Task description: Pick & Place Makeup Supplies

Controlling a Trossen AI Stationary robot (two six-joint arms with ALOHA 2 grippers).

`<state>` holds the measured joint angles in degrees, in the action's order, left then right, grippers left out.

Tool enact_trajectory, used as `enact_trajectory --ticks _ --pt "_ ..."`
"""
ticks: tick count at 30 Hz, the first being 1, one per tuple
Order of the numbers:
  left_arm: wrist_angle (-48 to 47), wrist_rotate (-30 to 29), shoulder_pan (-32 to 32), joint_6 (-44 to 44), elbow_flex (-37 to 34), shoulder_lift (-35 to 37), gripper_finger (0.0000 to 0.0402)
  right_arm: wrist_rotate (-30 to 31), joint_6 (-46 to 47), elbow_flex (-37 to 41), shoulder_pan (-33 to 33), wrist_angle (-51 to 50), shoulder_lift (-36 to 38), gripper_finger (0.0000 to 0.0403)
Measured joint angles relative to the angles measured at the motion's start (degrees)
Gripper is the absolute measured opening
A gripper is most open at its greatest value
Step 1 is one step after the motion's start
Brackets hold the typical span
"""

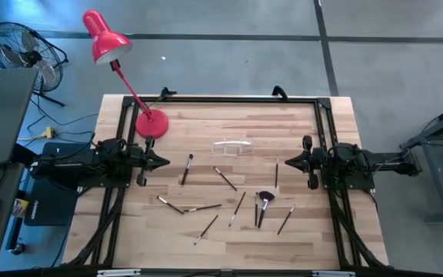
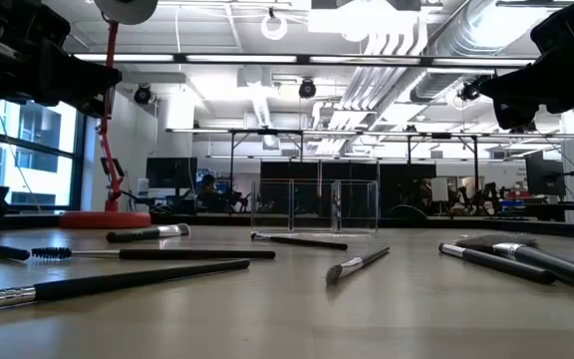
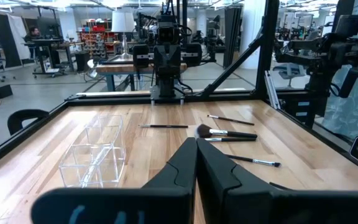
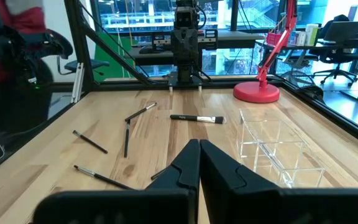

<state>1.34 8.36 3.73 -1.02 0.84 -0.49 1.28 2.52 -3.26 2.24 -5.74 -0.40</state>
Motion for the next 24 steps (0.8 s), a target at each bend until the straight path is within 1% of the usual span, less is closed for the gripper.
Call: enact_trajectory --ticks 20,22,24 --pt "0.2 0.11 0.0 0.0 0.0 -0.02 0.0001 0.0 0.0 0.0 0.0 0.0 0.0 0.0005" --pt "0.22 1.22 0.0 1.61 0.0 0.0 0.0001 0.0 0.0 0.0 0.0 0.0 0.0 0.0005" --pt "1.43 2.84 0.0 5.67 0.0 -0.02 0.0001 0.0 0.0 0.02 0.02 0.0 0.0 0.0005"
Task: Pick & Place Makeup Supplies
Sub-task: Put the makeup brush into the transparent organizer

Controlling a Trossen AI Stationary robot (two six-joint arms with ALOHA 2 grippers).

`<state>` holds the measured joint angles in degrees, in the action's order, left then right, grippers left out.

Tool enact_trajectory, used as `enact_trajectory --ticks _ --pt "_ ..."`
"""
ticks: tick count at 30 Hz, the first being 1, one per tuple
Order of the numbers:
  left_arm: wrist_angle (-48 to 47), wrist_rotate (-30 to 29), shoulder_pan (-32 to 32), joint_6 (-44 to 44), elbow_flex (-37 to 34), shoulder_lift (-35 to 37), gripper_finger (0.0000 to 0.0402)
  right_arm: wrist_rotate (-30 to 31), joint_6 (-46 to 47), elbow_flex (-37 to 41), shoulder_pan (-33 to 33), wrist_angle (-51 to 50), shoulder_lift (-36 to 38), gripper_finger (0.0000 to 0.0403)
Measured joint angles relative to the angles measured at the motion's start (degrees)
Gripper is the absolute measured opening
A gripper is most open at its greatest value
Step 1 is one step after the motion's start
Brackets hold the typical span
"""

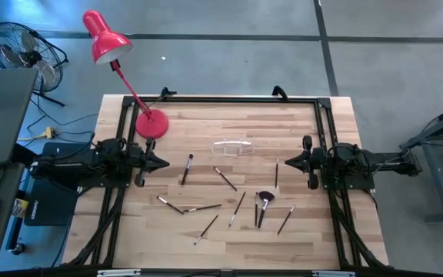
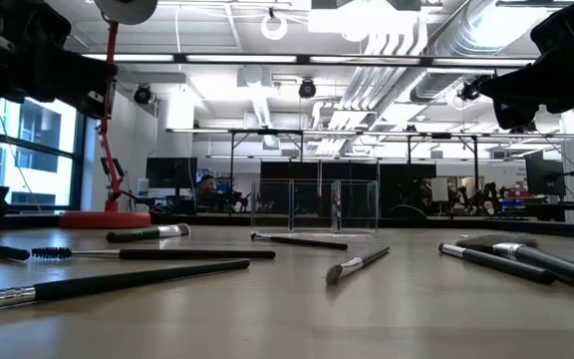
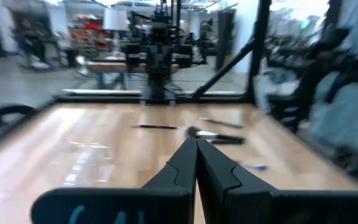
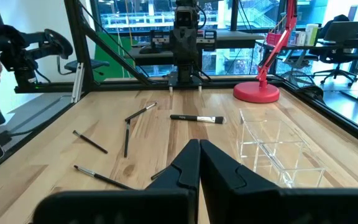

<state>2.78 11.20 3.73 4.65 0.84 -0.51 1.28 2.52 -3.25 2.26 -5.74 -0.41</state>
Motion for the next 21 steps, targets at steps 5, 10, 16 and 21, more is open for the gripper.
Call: enact_trajectory --ticks 5,10,16,21 --pt "-0.1 -4.44 -0.02 10.7 1.66 -0.54 0.0001 0.0 0.0 -0.02 -0.02 0.0 -0.01 0.0005" --pt "0.69 -11.4 0.0 12.17 6.71 -2.65 0.0 0.01 0.0 -0.01 -0.02 0.0 0.0 0.0005" --pt "-2.58 -15.92 0.0 12.15 13.79 -9.79 0.0 0.0 0.0 -0.01 -0.01 0.0 -0.01 0.0005" --pt "-11.05 -20.47 0.0 13.77 22.01 -20.6 0.0 0.0 0.0 -0.01 -0.01 0.0 0.0 0.0005"
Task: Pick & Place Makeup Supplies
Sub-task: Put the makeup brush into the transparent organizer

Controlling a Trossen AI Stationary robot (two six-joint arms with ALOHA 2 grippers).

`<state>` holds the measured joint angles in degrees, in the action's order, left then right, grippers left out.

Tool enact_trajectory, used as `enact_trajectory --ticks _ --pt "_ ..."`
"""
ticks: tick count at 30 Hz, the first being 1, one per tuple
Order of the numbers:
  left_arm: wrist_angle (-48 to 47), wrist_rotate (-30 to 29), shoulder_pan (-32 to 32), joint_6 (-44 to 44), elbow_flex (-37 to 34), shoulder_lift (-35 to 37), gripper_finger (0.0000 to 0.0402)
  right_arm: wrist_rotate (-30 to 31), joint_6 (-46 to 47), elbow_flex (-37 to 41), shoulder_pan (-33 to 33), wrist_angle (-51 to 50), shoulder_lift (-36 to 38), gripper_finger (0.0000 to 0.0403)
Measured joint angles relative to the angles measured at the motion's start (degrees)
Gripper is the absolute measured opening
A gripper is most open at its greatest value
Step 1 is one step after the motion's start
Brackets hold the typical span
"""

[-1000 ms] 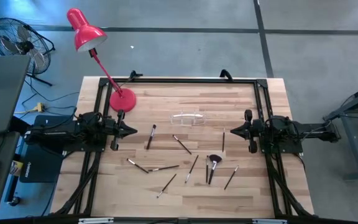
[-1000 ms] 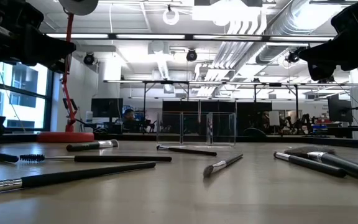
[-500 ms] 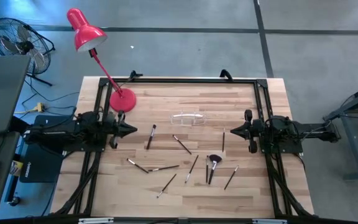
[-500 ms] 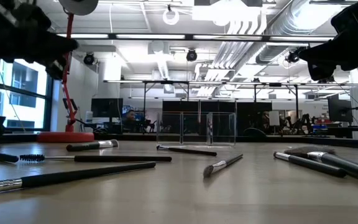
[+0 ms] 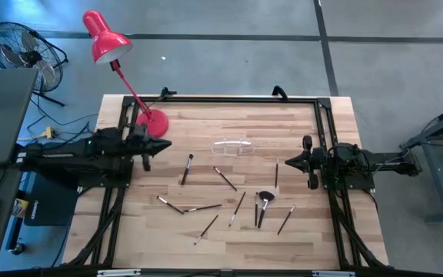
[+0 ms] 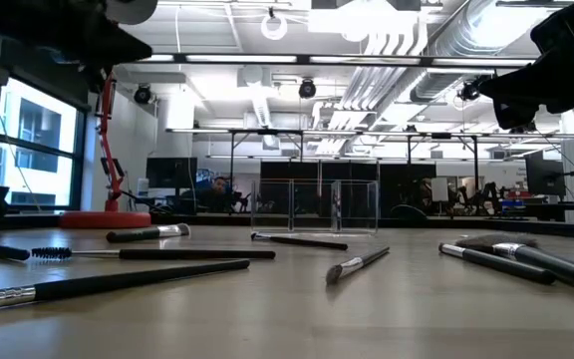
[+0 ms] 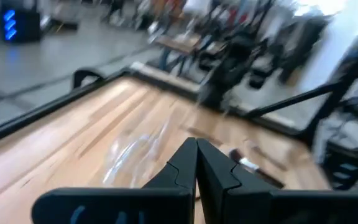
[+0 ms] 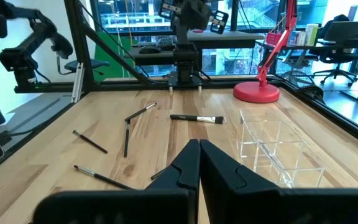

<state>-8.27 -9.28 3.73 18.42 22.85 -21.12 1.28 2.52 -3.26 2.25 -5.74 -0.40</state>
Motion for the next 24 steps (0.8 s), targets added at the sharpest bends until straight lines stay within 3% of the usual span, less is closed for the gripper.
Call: enact_trajectory --ticks 9,12,17,24 --pt "-4.0 -7.37 0.02 -1.91 13.28 -18.64 0.0 0.0 0.0 0.0 0.0 0.0 0.0 0.0005" --pt "-6.68 -13.42 0.02 -2.56 16.89 -23.23 0.0 0.0 0.0 -0.01 -0.01 0.0 0.0 0.0005" --pt "-18.14 -21.82 0.04 3.01 23.92 -29.23 0.0012 0.0 0.0 0.0 -0.01 0.0 0.0 0.0005" --pt "-30.81 -24.52 0.03 21.52 28.68 -35.66 0.0099 0.01 0.0 -0.01 -0.01 0.0 0.0 0.0005"
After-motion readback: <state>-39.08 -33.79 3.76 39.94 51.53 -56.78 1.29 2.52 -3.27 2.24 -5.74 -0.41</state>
